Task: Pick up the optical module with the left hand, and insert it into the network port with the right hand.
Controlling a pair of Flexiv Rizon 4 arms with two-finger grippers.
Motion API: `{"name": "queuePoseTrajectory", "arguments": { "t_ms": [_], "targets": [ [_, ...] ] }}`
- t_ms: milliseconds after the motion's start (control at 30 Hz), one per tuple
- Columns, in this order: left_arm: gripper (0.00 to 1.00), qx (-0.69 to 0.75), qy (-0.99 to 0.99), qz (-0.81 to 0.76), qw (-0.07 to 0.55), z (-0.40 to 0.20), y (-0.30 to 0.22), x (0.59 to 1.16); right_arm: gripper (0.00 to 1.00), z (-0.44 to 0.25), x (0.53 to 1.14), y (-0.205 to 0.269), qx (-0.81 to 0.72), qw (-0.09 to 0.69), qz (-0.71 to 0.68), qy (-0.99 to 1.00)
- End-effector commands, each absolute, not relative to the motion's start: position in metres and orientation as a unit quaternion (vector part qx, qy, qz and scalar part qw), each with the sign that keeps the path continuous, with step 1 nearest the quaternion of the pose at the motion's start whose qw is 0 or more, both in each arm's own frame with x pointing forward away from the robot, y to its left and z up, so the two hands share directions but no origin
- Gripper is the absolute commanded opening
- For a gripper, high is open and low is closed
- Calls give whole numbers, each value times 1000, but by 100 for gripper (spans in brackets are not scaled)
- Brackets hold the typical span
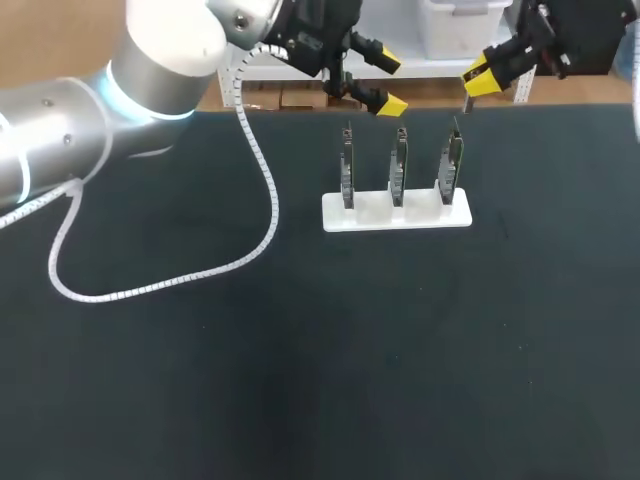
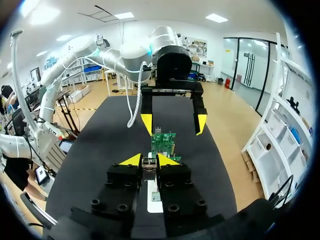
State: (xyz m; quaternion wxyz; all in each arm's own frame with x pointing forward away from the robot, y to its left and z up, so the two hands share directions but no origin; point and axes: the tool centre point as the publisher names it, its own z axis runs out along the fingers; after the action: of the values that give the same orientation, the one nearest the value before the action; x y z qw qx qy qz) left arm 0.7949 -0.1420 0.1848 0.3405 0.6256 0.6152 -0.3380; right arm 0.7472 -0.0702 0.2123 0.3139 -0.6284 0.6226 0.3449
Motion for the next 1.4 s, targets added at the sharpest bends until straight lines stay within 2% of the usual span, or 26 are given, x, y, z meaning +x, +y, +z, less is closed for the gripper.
{"name": "queuePoseTrajectory", "arguments": {
  "t_ms": [33,1400],
  "targets": [
    [100,625,616,-336,341,185,-142,793,0,197,753,-66,-627,306,359,620],
    [100,625,616,-336,341,185,-142,793,0,159,773,-73,-639,260,396,606]
  ]
}}
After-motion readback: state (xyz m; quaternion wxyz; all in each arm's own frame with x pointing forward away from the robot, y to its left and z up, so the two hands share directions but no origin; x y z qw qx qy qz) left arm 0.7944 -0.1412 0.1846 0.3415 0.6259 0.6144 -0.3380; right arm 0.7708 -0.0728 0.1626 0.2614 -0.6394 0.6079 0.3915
